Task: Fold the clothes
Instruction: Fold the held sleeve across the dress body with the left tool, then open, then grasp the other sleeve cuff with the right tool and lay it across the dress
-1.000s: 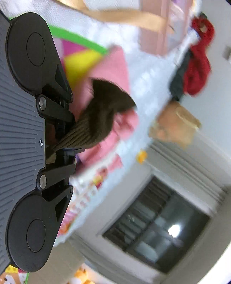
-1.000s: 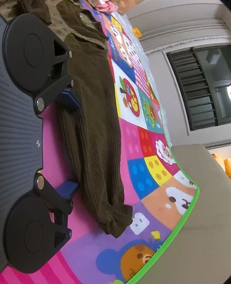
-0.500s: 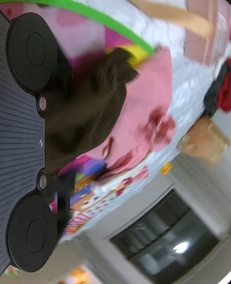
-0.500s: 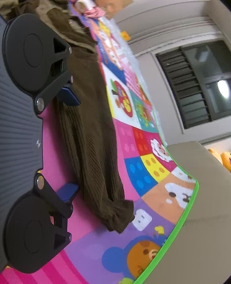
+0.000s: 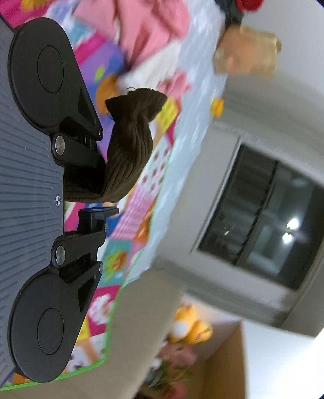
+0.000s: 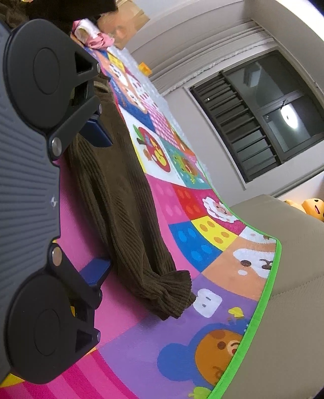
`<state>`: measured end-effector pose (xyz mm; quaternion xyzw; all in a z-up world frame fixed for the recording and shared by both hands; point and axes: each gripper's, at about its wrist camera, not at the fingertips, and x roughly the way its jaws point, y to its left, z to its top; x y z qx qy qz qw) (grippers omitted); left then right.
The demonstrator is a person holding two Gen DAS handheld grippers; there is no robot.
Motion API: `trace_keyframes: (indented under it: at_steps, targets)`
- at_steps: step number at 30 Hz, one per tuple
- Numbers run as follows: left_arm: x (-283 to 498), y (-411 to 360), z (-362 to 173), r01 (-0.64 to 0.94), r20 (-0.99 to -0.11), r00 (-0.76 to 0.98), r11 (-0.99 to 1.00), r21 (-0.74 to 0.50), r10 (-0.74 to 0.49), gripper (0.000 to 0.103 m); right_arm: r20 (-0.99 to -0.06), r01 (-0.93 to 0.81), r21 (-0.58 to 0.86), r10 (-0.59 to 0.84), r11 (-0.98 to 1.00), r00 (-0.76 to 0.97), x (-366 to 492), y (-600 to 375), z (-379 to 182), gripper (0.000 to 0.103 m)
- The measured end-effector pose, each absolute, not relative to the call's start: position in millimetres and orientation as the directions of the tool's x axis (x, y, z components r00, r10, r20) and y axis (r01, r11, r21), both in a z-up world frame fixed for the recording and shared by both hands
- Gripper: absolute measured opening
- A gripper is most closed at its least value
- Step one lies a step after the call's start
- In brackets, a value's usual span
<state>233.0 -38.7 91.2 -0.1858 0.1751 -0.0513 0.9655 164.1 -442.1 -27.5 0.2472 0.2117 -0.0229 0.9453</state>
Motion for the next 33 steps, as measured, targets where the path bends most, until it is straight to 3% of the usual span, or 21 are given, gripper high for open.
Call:
trace_keyframes:
  at_steps: [2, 4, 5, 6, 9, 12, 20, 23, 25, 27, 29, 33]
  targets:
    - [240.8, -67.7, 77.1, 0.062, -0.362, 0.911, 0.933, -0.354, -0.197, 0.014, -0.407, 0.145, 0.468, 0.067, 0.872, 0.911, 163.4, -443.4, -28.4, 0.097]
    - [248.6, -92.3, 60.5, 0.101, -0.417, 0.875, 0.934, -0.343, -0.248, 0.031, -0.402, 0.142, 0.477, 0.072, 0.867, 0.913, 162.9, -444.6, -29.2, 0.097]
    - [252.8, -99.5, 50.7, 0.134, -0.454, 0.841, 0.926, -0.354, -0.295, 0.052, -0.400, 0.140, 0.481, 0.074, 0.865, 0.913, 163.0, -445.3, -29.5, 0.097]
    - [256.9, -106.7, 41.0, 0.166, -0.488, 0.803, 0.916, -0.366, -0.341, 0.066, -0.399, 0.139, 0.485, 0.078, 0.863, 0.914, 163.0, -446.0, -29.7, 0.097]
    - [251.3, -120.1, 21.5, 0.245, -0.545, 0.739, 0.912, -0.328, -0.395, 0.083, -0.399, 0.134, 0.497, 0.088, 0.858, 0.913, 164.4, -447.9, -30.8, 0.099]
    - [233.6, -118.6, 19.4, 0.317, -0.546, 0.726, 0.908, -0.274, -0.418, 0.098, -0.402, 0.134, 0.497, 0.090, 0.857, 0.911, 165.4, -448.0, -31.0, 0.099]
    - [164.8, -80.2, 26.9, 0.393, -0.539, 0.739, 0.908, -0.145, -0.405, 0.103, -0.512, 0.100, 0.367, 0.111, 0.925, 0.852, 187.2, -427.7, -24.4, 0.103]
    - [140.5, -56.6, 31.6, 0.344, -0.497, 0.806, 0.938, -0.049, -0.322, 0.103, -0.551, 0.046, 0.193, 0.069, 0.980, 0.832, 190.5, -399.4, -7.8, 0.103]
    - [132.9, -44.8, 32.7, 0.304, -0.479, 0.841, 0.952, 0.032, -0.252, 0.103, -0.516, -0.012, 0.057, 0.040, 0.998, 0.856, 180.1, -372.0, 12.5, 0.103]
    - [137.3, -31.8, 29.5, 0.266, -0.486, 0.848, 0.963, 0.052, -0.209, 0.103, -0.465, -0.109, -0.009, 0.092, 0.994, 0.881, 169.6, -340.0, 35.1, 0.103]
    - [144.5, -17.2, 25.2, 0.234, -0.501, 0.844, 0.972, 0.027, -0.189, 0.103, -0.434, -0.215, -0.025, 0.183, 0.976, 0.882, 164.2, -308.9, 53.4, 0.093]
    - [152.6, 0.7, 14.3, 0.192, -0.514, 0.838, 0.981, -0.037, -0.183, 0.103, -0.452, -0.396, -0.047, 0.334, 0.917, 0.827, 178.2, -235.1, 73.3, 0.086]
